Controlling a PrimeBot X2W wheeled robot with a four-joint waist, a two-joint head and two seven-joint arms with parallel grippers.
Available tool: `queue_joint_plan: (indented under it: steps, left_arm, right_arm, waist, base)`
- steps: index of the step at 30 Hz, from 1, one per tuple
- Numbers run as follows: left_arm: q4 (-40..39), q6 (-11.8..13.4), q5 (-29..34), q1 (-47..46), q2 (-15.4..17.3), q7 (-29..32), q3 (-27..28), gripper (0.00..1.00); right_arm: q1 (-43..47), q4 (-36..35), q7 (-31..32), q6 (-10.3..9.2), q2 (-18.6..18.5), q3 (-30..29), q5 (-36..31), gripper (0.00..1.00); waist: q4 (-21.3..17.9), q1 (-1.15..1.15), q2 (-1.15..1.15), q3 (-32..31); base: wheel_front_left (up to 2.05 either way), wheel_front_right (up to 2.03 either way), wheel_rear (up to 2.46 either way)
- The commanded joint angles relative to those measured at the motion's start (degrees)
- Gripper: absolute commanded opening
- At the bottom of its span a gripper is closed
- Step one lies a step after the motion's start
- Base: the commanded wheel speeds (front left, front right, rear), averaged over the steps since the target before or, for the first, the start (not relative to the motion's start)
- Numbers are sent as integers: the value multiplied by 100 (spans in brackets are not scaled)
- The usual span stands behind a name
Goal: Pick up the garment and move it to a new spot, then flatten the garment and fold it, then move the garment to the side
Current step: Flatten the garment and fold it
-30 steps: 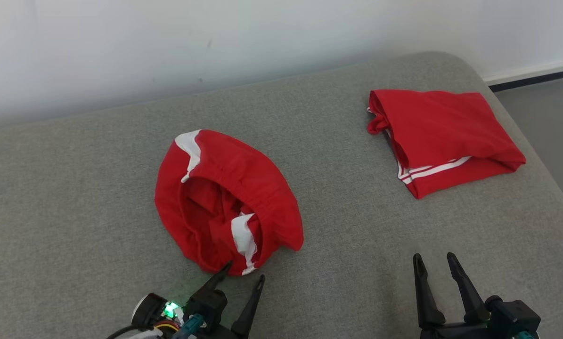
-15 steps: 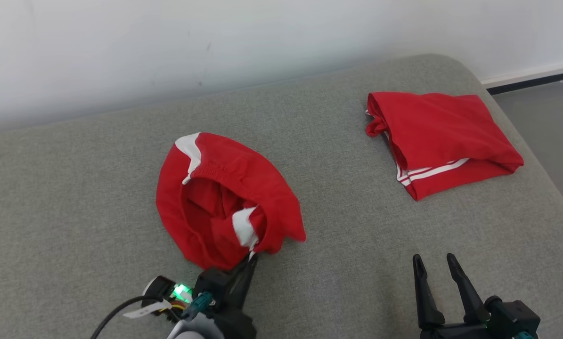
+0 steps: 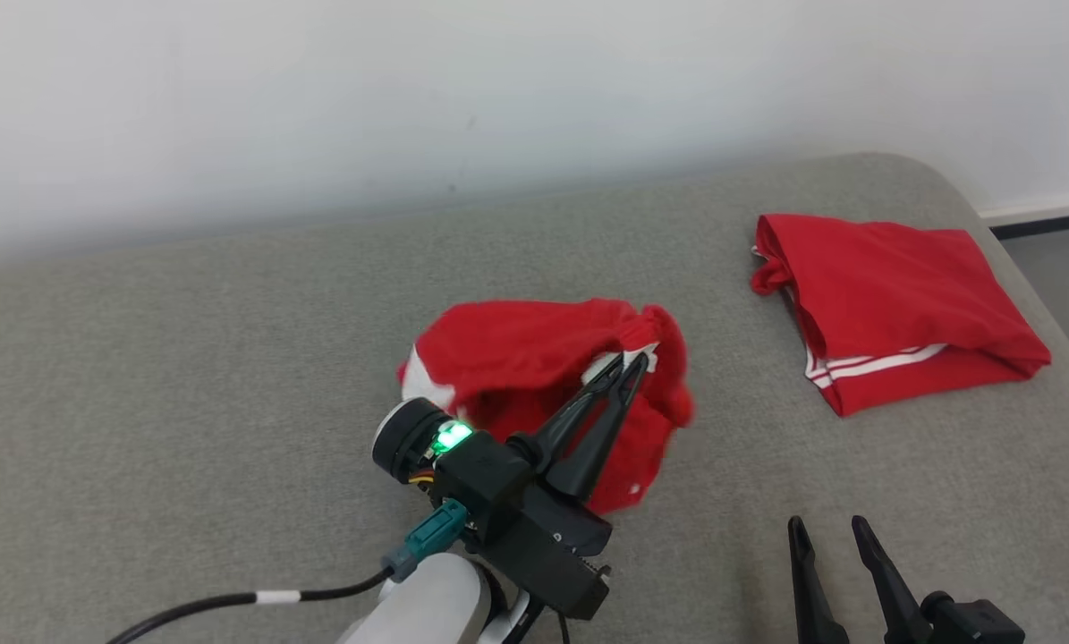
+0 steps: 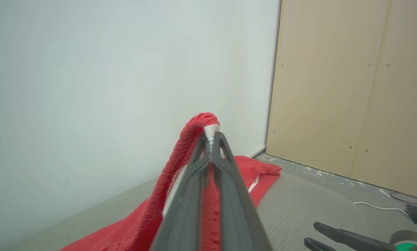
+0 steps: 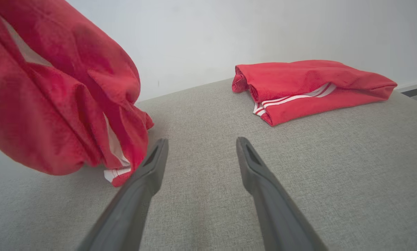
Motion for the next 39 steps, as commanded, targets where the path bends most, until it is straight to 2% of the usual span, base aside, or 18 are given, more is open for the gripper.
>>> queue_joint_plan:
  steps: [1, 4, 7, 17, 23, 28, 37, 38, 39]
  left_arm:
    - [-157, 9, -74, -67, -4, -10, 14, 0]
    - [-382, 42, -185, 21, -7, -10, 87, 0]
    - [-276, 94, -217, 305, 27, -9, 176, 0]
    - [51, 236, -422, 1695, 765, -10, 1027, 0]
    - [161, 295, -572, 2311, 1008, -9, 1683, 0]
    - [480, 171, -836, 2534, 847, -9, 2008, 0]
    - [1039, 22, -847, 2585, 529, -10, 2119, 0]
    - [1026, 16, -867, 2598, 476, -10, 2203, 2]
    - [1005, 11, -890, 2625, 422, -9, 2296, 36]
  right_arm:
    - [44, -10, -9, -10, -4, -12, -11, 100]
    - [119, 2, -9, -10, -3, -17, -40, 100]
    - [134, 9, -9, -10, -2, -23, -44, 100]
    - [164, 43, -9, -10, -3, -13, -46, 100]
    - [161, 44, -9, -10, -1, -40, -96, 100]
    - [45, 67, -9, -10, -2, -11, -114, 100]
    - [29, 92, -9, -10, -3, 17, -156, 100]
    - [31, 90, -9, -10, -3, 11, -161, 100]
    - [36, 88, -9, -10, -3, 6, -158, 100]
  waist:
    - [217, 1, 0, -152]
    - [358, 1, 0, -195]
    - [481, 1, 0, -210]
    - [681, 1, 0, -177]
    - [871, 1, 0, -110]
    - [969, 1, 0, -59]
    - [1005, 1, 0, -71]
    - [1020, 1, 0, -73]
    - [1035, 1, 0, -75]
  base:
    - [0, 0, 0]
    - [0, 0, 0]
    - [0, 0, 0]
    - [0, 0, 0]
    - [0, 0, 0]
    - [0, 0, 0]
    - [0, 0, 0]
    - [0, 0, 0]
    - [0, 0, 0]
